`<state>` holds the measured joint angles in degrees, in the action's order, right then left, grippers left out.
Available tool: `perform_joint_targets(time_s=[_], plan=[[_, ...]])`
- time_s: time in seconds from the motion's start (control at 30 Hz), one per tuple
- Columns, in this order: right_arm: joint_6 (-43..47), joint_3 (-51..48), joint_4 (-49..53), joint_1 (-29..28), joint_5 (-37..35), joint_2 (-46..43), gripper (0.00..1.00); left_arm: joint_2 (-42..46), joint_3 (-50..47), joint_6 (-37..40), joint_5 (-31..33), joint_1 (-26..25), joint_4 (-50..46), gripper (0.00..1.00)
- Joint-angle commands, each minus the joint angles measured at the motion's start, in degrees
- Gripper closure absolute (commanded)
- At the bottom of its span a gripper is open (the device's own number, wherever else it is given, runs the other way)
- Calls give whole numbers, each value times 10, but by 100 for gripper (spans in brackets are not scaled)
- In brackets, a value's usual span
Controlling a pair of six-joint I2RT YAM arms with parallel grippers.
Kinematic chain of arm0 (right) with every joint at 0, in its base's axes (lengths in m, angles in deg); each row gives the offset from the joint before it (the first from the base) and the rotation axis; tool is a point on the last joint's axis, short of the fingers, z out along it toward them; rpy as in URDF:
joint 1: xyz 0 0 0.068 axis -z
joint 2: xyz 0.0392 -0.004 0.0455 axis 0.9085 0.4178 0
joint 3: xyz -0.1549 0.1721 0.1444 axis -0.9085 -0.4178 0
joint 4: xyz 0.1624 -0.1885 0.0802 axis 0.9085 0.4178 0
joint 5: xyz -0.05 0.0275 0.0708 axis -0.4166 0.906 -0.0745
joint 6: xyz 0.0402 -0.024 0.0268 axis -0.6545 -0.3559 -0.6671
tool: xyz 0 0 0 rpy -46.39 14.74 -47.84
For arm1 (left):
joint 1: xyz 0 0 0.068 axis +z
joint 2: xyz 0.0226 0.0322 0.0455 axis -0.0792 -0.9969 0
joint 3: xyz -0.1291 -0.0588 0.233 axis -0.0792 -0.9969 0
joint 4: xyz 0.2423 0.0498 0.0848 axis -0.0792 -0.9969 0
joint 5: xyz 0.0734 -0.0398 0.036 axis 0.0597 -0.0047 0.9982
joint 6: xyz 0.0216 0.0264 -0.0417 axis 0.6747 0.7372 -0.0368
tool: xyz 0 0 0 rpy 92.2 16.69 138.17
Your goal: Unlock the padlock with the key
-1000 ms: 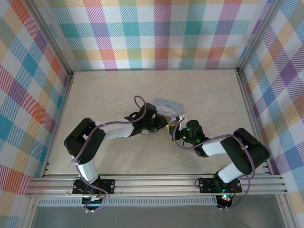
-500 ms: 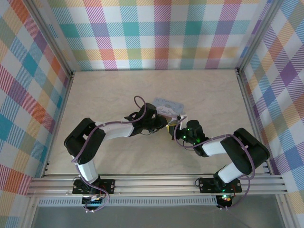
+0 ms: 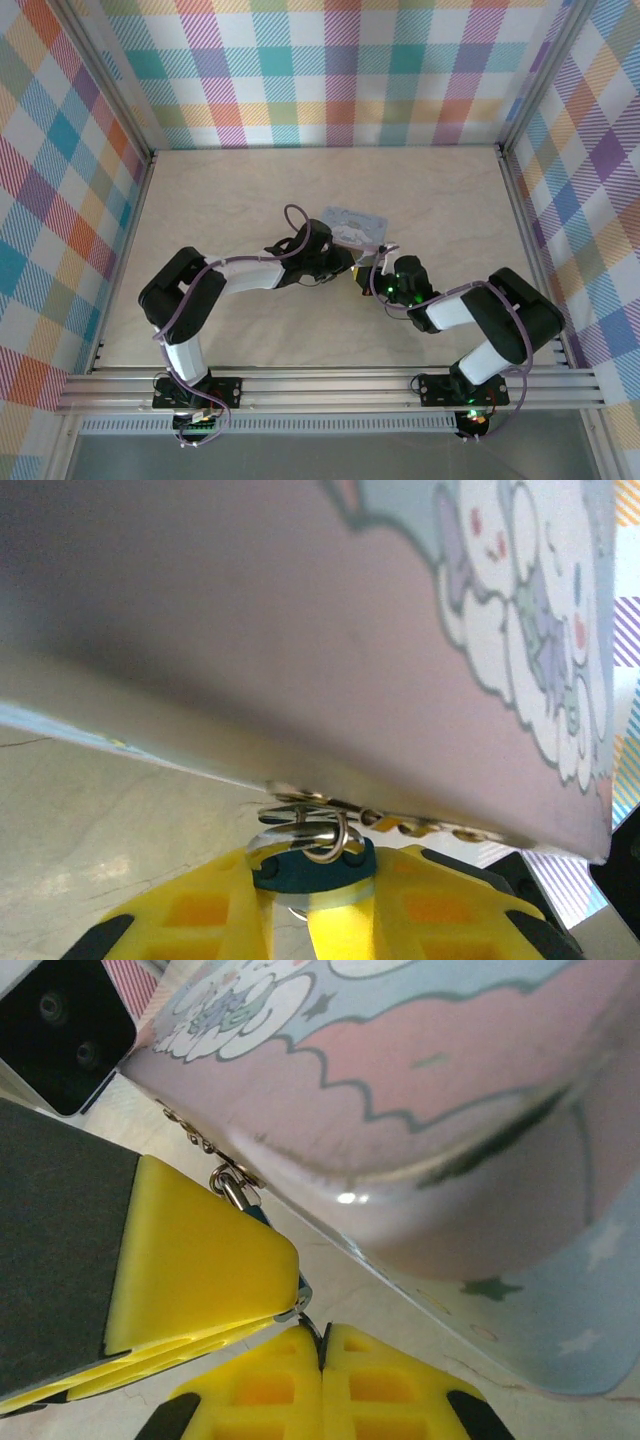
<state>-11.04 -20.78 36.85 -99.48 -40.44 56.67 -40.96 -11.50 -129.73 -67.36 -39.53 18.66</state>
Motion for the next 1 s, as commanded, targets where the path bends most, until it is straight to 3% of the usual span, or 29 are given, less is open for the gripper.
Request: perform_joint_targets(time_s=[0.0, 0.53, 0.73, 0.97], plan=[[-33, -5, -23, -2, 9, 15, 100, -7, -8, -9, -33, -19, 39, 72], [-66, 18, 93, -3, 11, -20, 100, 58, -65, -15, 14, 3, 36, 38], [-93, 23, 127, -3, 13, -47, 100, 97, -139, -47, 41, 9, 138, 34], [-140, 38, 155, -3, 30, -67, 100, 69, -194, -98, 27, 11, 310, 37]])
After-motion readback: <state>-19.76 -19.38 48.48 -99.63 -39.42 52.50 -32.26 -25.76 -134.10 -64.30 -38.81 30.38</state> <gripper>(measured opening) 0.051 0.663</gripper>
